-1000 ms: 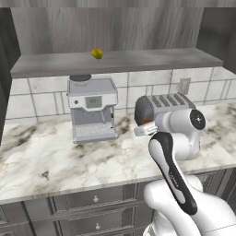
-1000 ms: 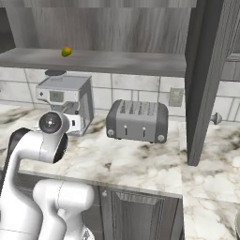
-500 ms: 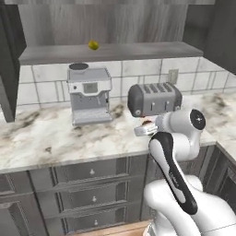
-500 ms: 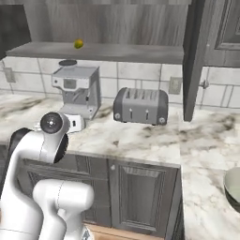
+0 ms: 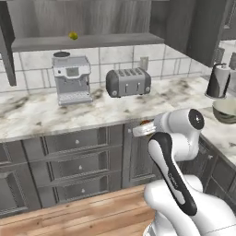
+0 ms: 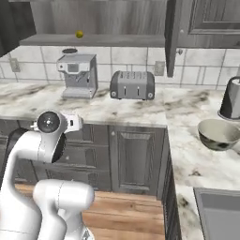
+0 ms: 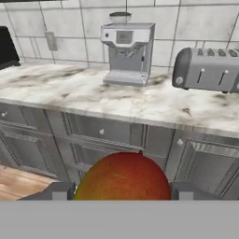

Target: Pick the mangos from the cabinet and place them in one bowl. Pick the peach from the sink and place it in the other bowl.

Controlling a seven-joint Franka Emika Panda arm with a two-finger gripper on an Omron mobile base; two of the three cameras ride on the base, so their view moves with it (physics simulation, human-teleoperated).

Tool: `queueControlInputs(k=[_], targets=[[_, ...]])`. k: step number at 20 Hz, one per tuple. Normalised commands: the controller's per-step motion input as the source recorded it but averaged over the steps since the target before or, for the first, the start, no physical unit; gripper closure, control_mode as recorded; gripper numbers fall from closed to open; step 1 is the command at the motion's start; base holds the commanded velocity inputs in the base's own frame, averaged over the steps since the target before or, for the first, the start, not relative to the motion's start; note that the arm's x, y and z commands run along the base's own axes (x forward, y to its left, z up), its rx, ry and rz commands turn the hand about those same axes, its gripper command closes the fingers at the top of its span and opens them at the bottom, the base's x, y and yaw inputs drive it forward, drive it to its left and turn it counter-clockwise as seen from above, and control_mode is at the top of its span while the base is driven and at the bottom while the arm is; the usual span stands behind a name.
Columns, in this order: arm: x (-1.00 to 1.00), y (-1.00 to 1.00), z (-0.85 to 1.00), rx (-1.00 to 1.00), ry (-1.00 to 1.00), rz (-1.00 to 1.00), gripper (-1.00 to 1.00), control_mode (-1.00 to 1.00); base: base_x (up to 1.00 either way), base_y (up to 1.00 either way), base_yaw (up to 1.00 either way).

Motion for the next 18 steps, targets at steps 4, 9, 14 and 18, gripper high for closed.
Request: queueControlInputs(k=[4,9,14,18], targets=[[0.00,0.00,0.00,0.00,0.00,0.00,1.00,1.00,-0.78,0.00,-0.50],[0.00,0.00,0.00,0.00,0.00,0.00,1.00,1.00,-0.82,0.00,-0.58],[0.00,0.00,0.00,0.00,0.00,0.00,1.00,1.00,-0.87,0.05,-0.58],[0.00,0.00,0.00,0.00,0.00,0.00,1.00,1.00,-0.90,0.07,-0.56]])
